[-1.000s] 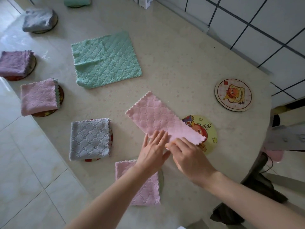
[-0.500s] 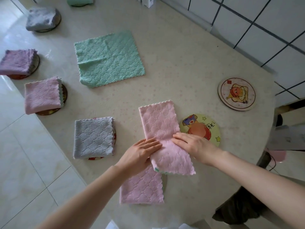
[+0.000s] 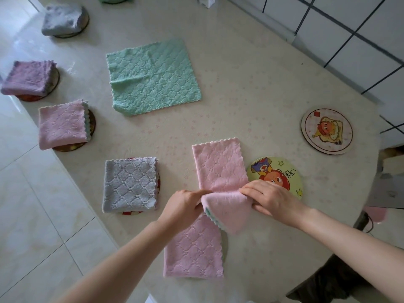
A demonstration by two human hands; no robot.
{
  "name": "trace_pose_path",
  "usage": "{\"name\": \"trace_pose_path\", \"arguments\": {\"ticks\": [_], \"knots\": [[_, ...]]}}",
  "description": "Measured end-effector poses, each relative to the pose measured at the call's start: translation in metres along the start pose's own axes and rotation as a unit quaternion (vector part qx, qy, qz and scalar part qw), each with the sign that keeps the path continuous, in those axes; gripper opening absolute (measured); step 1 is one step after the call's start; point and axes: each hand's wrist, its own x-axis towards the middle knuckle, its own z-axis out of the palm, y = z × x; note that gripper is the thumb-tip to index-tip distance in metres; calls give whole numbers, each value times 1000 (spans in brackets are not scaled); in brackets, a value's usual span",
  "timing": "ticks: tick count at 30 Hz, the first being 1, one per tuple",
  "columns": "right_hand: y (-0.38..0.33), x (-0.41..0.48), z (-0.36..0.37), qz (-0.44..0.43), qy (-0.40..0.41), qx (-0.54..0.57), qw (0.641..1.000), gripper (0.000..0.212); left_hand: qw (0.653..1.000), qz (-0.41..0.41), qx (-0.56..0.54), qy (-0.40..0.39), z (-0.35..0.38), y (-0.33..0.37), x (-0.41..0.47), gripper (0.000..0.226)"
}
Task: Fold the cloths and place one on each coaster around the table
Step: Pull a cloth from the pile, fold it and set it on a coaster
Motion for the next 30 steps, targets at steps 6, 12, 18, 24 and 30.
{"name": "trace_pose_path", "arguments": {"ticks": [6,12,18,24,30], "knots": [[6,38,-32,175,-16,205,963,42,951,-251,-176,-30,-12,-3,44,45],[30,68,-24,382,-18,413,827,82,850,-400,-335,-66,-10,-10,72,46],[23,82,-18,350,0,282,893,26,872,-380,-307,-43,-3,-16,71,48],[11,92,-12,348,47,210,912,17,889,-363,-280,-3,-1,-13,62,45],[11,96,-7,368,43,154,916,20,891,-367,-267,16,-1,-7,60,46]]}}
